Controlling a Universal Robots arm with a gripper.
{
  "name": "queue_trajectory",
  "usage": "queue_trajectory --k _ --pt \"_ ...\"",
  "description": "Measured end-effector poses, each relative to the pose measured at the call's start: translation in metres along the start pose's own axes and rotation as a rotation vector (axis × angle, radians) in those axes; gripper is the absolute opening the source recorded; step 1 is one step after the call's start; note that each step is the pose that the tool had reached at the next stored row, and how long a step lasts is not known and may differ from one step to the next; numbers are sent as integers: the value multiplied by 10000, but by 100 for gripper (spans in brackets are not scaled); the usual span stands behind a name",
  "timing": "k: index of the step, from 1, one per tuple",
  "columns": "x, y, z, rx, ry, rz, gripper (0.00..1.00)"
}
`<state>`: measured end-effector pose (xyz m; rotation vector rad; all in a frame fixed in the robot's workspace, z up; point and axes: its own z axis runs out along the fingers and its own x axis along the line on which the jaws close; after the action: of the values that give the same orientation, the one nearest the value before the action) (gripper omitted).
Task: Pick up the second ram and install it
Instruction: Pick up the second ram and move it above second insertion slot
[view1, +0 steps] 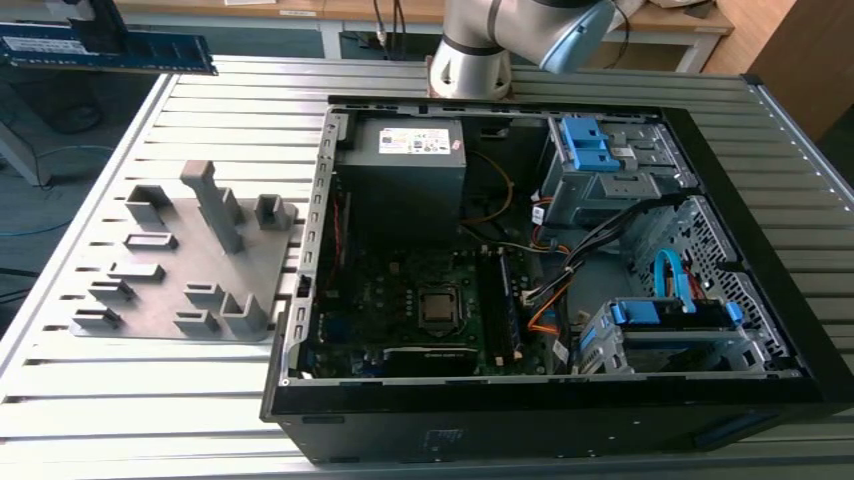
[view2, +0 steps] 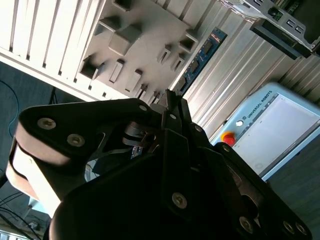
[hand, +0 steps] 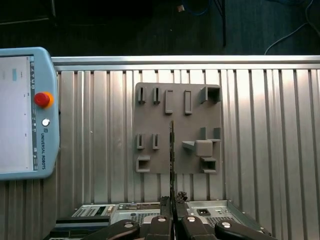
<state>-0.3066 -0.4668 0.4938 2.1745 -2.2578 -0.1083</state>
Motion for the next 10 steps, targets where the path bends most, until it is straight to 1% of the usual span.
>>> queue_trajectory --k 10 --pt "8 -17 182 1 0 0 14"
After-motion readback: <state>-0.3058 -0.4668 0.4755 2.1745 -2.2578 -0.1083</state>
